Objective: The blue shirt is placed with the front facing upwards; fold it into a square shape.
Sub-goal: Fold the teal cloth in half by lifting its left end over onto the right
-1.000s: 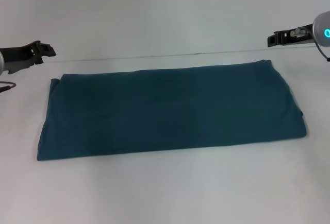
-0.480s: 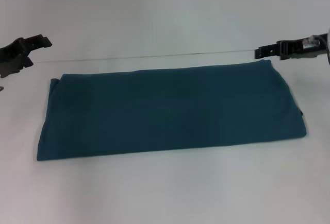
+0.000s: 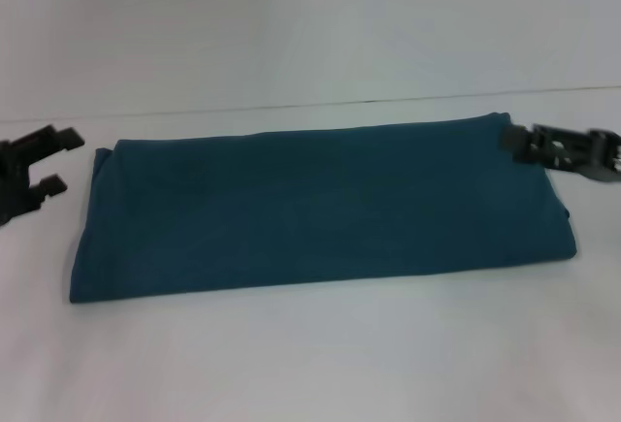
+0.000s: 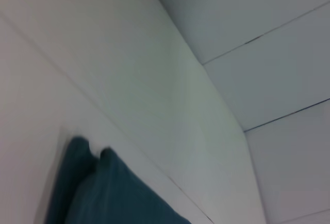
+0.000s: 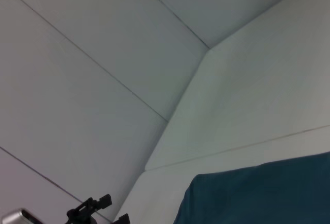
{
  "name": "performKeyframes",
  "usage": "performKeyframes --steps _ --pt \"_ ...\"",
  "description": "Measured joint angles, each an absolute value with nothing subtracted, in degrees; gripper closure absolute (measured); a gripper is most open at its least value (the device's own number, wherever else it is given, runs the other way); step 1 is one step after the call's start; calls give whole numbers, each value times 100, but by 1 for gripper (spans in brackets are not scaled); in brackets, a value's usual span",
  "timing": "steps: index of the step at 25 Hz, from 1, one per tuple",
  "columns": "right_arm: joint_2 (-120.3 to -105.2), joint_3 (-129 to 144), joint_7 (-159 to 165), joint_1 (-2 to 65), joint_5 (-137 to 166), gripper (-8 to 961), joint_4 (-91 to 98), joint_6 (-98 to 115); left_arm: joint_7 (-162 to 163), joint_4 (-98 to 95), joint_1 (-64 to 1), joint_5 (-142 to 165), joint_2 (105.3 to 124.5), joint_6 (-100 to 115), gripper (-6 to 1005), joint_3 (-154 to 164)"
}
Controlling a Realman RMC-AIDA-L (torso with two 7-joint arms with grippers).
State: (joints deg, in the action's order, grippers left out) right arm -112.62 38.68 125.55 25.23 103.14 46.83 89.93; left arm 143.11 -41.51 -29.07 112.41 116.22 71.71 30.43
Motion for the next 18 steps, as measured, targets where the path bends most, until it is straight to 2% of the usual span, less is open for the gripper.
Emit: performKeyframes --steps 6,13,15,18 --pt "-11312 3784 12251 2244 10287 68 4381 9149 14140 -3869 -2596 10905 11801 7162 155 2951" --pt "-11285 3692 12054 2316 10304 68 4026 9035 13805 -3418 -2890 10779 12052 6305 156 3051" --pt "-11278 3691 12034 2325 10325 68 4004 9019 13602 -3404 -3014 10806 12064 6090 156 3230" --pt "-11275 3693 12015 2327 10381 68 4002 9015 12824 -3447 -3142 10837 11980 5783 156 3513"
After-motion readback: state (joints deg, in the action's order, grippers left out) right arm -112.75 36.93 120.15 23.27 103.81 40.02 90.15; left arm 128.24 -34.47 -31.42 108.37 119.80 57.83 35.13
